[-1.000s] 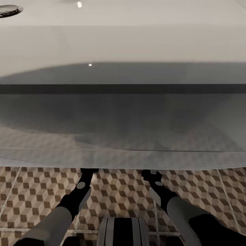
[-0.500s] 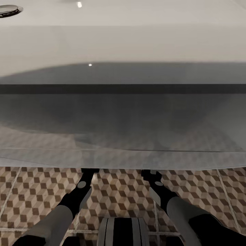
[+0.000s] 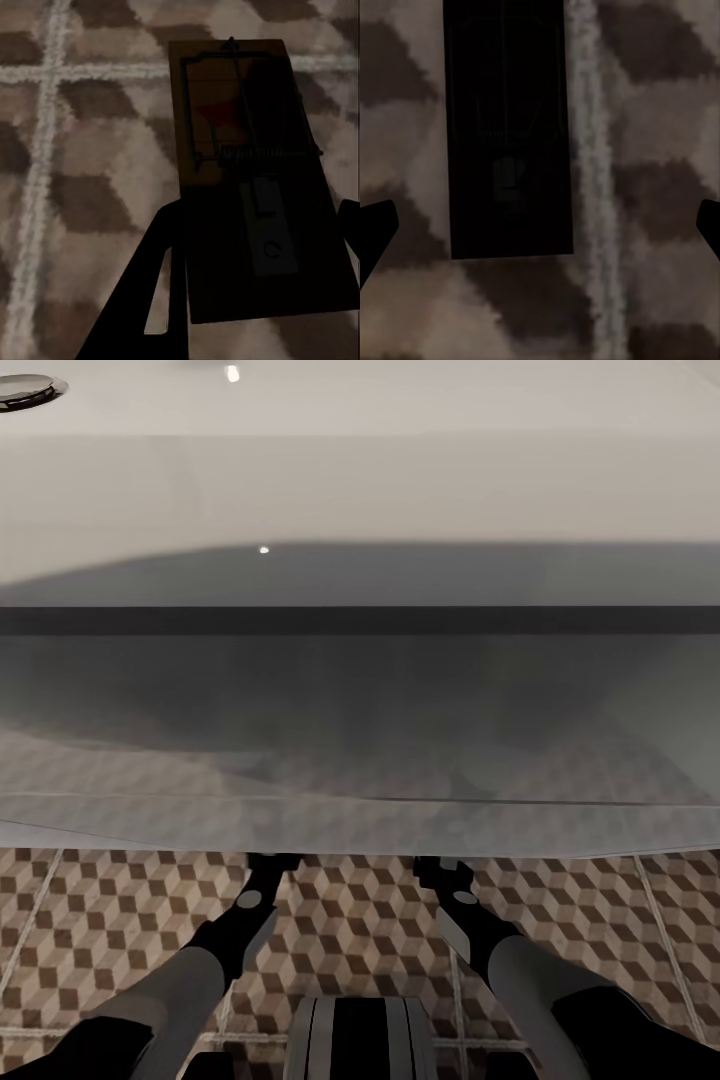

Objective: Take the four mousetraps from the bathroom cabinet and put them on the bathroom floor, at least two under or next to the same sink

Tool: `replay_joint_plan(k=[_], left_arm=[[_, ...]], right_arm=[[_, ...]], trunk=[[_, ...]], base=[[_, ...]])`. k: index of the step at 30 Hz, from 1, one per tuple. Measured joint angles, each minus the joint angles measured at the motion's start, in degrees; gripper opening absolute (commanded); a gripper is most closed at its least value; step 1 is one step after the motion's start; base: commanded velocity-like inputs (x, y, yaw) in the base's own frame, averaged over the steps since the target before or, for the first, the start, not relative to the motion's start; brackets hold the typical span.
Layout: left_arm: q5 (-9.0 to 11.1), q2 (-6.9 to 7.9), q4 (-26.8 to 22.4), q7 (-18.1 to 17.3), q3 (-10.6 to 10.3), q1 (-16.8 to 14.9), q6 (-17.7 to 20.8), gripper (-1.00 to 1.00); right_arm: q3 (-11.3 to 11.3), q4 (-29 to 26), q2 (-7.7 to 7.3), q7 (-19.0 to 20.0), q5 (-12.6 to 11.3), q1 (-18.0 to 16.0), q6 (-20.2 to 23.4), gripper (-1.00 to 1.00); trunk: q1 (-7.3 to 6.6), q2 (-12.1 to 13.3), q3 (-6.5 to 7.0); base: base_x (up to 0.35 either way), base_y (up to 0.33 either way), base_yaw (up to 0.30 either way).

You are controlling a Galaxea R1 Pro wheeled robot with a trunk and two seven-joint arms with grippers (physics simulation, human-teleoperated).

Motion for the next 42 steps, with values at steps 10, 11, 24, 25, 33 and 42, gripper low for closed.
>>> replay_joint_plan(k=[10,11,24,25,33,42], left_arm=[[-0.87,-0.40,0.85,0.03,-0.25,-0.07,-5.07,-1.00],[-1.23,-0.48,0.97,0.05,-0.26,-0.07,-6.13,-1.00],[-4.29,-1.21,2.56,0.04,-0.29,-0.07,-9.22,-1.00],[-4.32,-1.27,2.79,0.05,-0.27,-0.07,-9.47,-1.00],[-4.47,-1.64,4.63,0.10,-0.11,-0.07,-13.68,-1.00],[-4.48,-1.95,4.92,0.10,-0.11,-0.07,-15.18,-1.00]], right_arm=[[0.00,0.00,-0.05,0.02,-0.04,0.00,0.00,1.00],[0.00,0.00,-0.07,0.00,-0.02,0.00,0.00,1.00],[0.00,-0.04,-0.09,-0.01,0.01,0.00,-0.28,1.00],[0.00,-0.05,-0.09,0.00,0.01,0.00,-0.30,1.00],[0.00,-0.08,-0.15,0.03,0.01,-0.02,-0.38,1.00],[-0.01,-0.09,-0.26,0.00,0.01,-0.03,-0.47,1.00]], trunk=[[0.00,0.00,0.00],[0.00,0.00,0.00],[0.00,0.00,0.00],[0.00,0.00,0.00],[0.00,0.00,0.00],[0.00,0.00,0.00]], base=[[0.000,0.000,0.000],[0.000,0.000,0.000],[0.000,0.000,0.000],[0.000,0.000,0.000],[0.000,0.000,0.000],[0.000,0.000,0.000]])
